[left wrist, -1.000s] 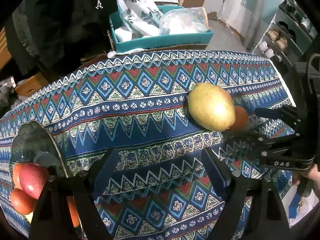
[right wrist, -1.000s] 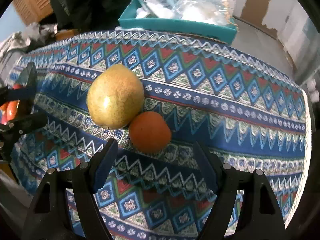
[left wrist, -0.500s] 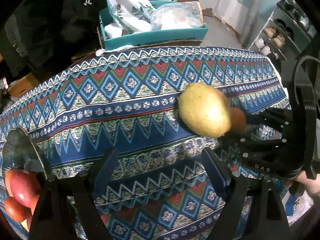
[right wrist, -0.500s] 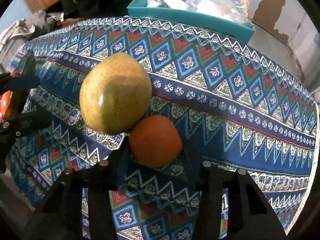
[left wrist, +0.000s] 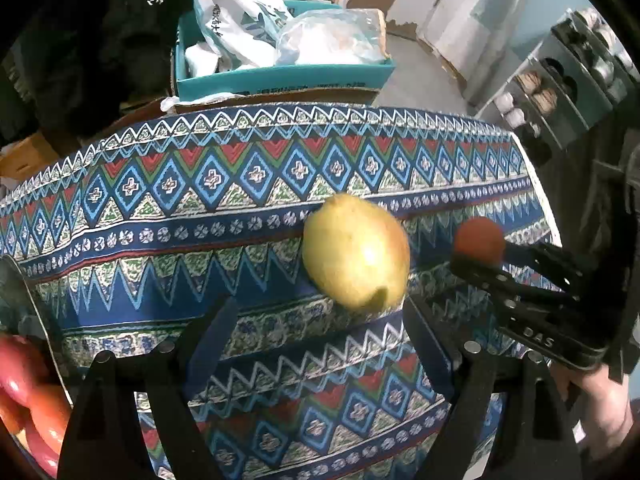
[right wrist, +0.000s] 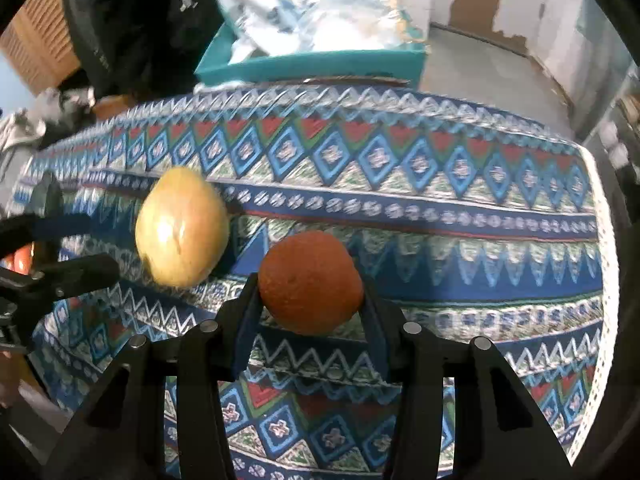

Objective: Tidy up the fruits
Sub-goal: 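Lift the pear with the left tool while the right tool lifts the tangerine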

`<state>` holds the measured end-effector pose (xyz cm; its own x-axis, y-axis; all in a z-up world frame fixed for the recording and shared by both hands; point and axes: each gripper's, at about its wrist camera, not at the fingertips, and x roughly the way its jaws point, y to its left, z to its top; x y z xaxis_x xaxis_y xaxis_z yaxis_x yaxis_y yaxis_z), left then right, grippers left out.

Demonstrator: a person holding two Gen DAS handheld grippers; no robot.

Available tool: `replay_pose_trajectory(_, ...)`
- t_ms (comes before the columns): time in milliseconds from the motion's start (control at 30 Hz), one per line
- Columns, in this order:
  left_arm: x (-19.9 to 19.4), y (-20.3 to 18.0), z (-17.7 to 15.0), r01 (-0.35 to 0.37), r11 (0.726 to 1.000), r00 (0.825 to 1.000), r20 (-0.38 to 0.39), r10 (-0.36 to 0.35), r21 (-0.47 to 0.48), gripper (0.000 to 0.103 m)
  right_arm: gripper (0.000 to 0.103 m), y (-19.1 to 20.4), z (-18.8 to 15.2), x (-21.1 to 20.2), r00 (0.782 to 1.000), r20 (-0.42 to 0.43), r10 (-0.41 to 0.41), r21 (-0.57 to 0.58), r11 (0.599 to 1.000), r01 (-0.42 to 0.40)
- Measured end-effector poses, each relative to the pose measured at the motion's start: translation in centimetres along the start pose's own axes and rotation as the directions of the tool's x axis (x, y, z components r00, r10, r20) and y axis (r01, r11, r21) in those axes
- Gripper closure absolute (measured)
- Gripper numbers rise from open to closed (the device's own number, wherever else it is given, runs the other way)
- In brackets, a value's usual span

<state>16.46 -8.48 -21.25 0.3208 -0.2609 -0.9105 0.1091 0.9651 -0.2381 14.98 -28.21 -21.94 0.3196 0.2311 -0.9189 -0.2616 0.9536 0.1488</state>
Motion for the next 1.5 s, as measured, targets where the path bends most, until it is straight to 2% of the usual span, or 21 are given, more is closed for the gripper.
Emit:
replay_pose_trajectory(233, 1.4, -1.3, 0.7, 0.052, 0.997, 0.999, -0.001, -0.052, -0.061, 0.016, 0.056, -2.6, -0.2, -2.0, 1.000, 0.026, -0.014, 0.087, 0.996, 0.012)
replay_pose_trajectory(367, 3.1, -2.3, 0.8, 0.080, 0.993, 0.996, -0.031, -0.083, -0.088, 0.016, 0.056, -4.0, -0.6, -2.3, 0.999, 0.028, -0.015, 0.130, 0.991, 0.011)
replay_pose_trajectory(533, 5.4, -3.2, 1.1, 0.031, 0.995, 0.998, -0.056, -0.037, -0.096, 0.014, 0.056, -4.3, -0.9, -2.4, 0.999, 0.030, -0.010, 0.139, 0.990, 0.006)
replay_pose_trajectory(700, 7.0, -2.6, 1.6, 0.043, 0.989, 0.996, -0.076, -0.054, -0.139, 0.014, 0.056, -4.1, -0.9, -2.0, 1.000, 0.026, -0.016, 0.127, 0.992, 0.012)
replay_pose_trajectory(800, 7.4, -2.8, 1.8, 0.038, 0.991, 0.996, -0.078, -0.048, -0.126, 0.015, 0.056, -4.1, -0.9, -1.9, 1.000, 0.025, -0.013, 0.130, 0.991, 0.010)
replay_pose_trajectory(867, 7.6, -3.2, 1.8, 0.039, 0.993, 0.995, -0.087, -0.048, -0.110, 0.026, 0.056, -4.1, -0.8, -1.8, 1.000, 0.025, -0.011, 0.131, 0.991, 0.008)
replay_pose_trajectory(933, 7.6, -3.6, 1.8, 0.017, 0.996, 0.996, -0.089, -0.025, -0.089, 0.030, 0.056, -4.1, -0.8, -1.7, 1.000, 0.024, -0.013, 0.129, 0.992, 0.009)
replay_pose_trajectory(1133, 7.5, -3.9, 1.6, 0.020, 0.997, 0.996, -0.088, -0.026, -0.068, 0.030, 0.056, -3.8, -0.7, -1.7, 1.000, 0.026, -0.016, 0.129, 0.992, 0.013)
replay_pose_trajectory(1500, 4.7, -3.7, -0.6, -0.041, 0.999, 0.998, -0.038, 0.041, 0.014, 0.031, 0.056, -3.0, -0.4, -4.0, 0.997, 0.077, -0.025, 0.115, 0.993, 0.017)
